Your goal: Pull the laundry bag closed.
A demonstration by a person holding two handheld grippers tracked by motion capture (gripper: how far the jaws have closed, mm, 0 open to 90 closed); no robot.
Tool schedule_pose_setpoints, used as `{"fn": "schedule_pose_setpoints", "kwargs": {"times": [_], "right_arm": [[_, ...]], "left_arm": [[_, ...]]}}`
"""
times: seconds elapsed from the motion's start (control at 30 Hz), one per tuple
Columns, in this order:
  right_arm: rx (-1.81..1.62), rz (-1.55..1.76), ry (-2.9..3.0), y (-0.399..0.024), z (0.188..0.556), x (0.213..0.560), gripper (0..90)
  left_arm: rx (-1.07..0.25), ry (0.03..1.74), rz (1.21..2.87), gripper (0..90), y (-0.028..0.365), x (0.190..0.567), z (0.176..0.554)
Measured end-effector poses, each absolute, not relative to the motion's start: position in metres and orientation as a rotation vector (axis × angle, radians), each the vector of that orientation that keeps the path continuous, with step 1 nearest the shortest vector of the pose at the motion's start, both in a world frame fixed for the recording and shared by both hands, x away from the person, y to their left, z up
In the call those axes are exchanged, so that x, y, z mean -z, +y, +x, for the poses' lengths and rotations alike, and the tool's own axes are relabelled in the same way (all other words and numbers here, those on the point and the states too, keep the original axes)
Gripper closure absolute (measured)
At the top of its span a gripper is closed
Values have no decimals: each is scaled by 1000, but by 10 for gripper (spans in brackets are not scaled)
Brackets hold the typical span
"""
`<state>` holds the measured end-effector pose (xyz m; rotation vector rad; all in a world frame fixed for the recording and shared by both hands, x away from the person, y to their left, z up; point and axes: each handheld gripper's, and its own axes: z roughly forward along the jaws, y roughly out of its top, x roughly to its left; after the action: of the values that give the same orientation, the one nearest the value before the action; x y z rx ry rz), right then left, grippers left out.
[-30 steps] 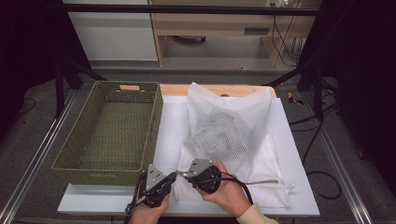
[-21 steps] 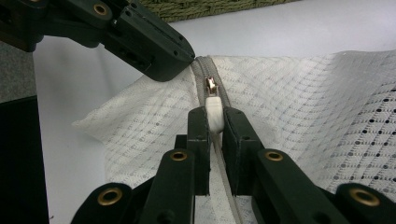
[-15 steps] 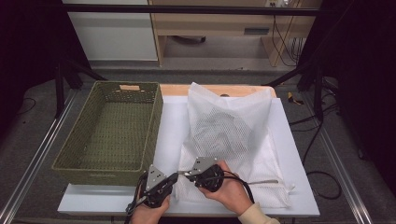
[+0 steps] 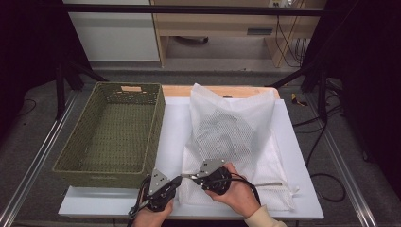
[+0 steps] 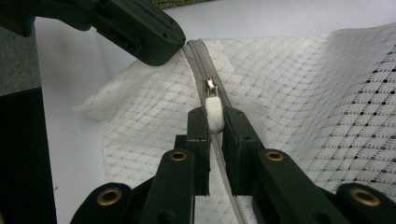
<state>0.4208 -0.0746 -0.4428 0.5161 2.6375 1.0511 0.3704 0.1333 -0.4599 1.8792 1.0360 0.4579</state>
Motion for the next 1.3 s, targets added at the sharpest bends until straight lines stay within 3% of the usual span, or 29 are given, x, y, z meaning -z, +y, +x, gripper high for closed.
{"fn": "schedule_pose_setpoints", "kwargs": {"times": [1.3], "right_arm": [[-1014,497,2663,-94,418,443,817]], "left_arm": [[-461,1034,1886,900,131,461,369]]}}
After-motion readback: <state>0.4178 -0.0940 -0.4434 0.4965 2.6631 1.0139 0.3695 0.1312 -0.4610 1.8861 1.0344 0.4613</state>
